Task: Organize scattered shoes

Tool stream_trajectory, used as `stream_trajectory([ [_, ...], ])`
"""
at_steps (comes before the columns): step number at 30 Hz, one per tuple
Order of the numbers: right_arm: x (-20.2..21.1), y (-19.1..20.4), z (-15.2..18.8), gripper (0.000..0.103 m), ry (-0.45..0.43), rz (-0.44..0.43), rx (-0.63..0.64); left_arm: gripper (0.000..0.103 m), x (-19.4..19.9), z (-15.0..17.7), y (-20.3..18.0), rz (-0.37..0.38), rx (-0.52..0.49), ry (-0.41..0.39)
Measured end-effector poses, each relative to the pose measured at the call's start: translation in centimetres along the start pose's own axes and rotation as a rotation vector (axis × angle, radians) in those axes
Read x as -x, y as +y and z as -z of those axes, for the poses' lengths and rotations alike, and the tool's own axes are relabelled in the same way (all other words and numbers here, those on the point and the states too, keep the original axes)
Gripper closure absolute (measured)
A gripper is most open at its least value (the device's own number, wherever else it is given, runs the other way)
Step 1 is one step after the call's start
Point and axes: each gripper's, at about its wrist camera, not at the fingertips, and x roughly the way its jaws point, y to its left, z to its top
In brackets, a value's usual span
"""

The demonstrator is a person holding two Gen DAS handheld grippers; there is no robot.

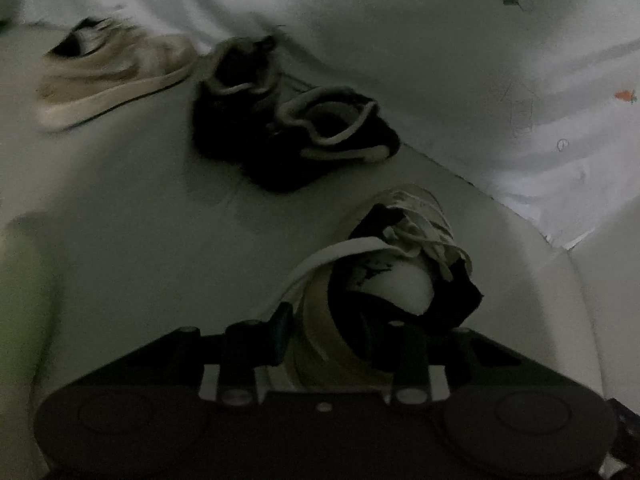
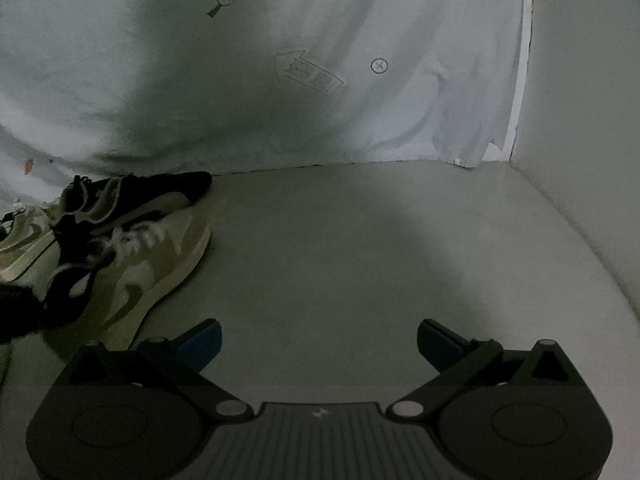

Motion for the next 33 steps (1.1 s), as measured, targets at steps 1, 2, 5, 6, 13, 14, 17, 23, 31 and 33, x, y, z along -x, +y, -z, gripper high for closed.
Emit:
stream_trajectory([
  [1, 0.3, 0.0, 0.2, 0.000, -0.017, -0.003, -0.007, 0.069, 1.0, 0.9, 0.5, -0.011, 0.012, -0.003],
  [2, 0.9, 0.0, 0.7, 0.000, -0.019, -0.011, 0.002, 0.069, 2.0, 1.8, 0.9, -0.022, 0.023, -0.007],
  [5, 2.5, 0.3, 2.4, 0.000, -0.016, -0.044, 0.045, 0.070, 4.8, 4.3, 2.5, -0.049, 0.063, -0.018],
  [6, 2.7, 0.4, 2.7, 0.000, -0.014, -0.049, 0.054, 0.070, 6.1, 5.5, 3.2, -0.061, 0.083, -0.024],
  [13, 4.7, 2.0, 5.1, 0.000, 0.018, -0.137, 0.117, 0.071, 12.1, 10.9, 6.8, -0.133, 0.169, -0.039],
  [14, 4.9, 2.4, 5.3, 0.000, 0.021, -0.149, 0.129, 0.071, 12.7, 11.5, 7.0, -0.137, 0.172, -0.037],
  [17, 5.4, 3.4, 5.9, 0.000, 0.028, -0.176, 0.161, 0.070, 13.9, 12.6, 7.2, -0.146, 0.160, -0.020],
  [23, 6.9, 4.3, 6.4, 0.000, 0.014, -0.198, 0.210, 0.066, 15.7, 14.0, 6.8, -0.147, 0.127, 0.054],
  [31, 6.1, 3.5, 6.3, 0.000, 0.032, -0.181, 0.115, 0.031, 19.8, 13.4, 6.9, -0.114, -0.007, -0.068],
  [33, 5.7, 3.8, 6.1, 0.000, 0.035, -0.175, 0.094, 0.024, 20.8, 12.2, 7.5, -0.079, -0.012, -0.121],
])
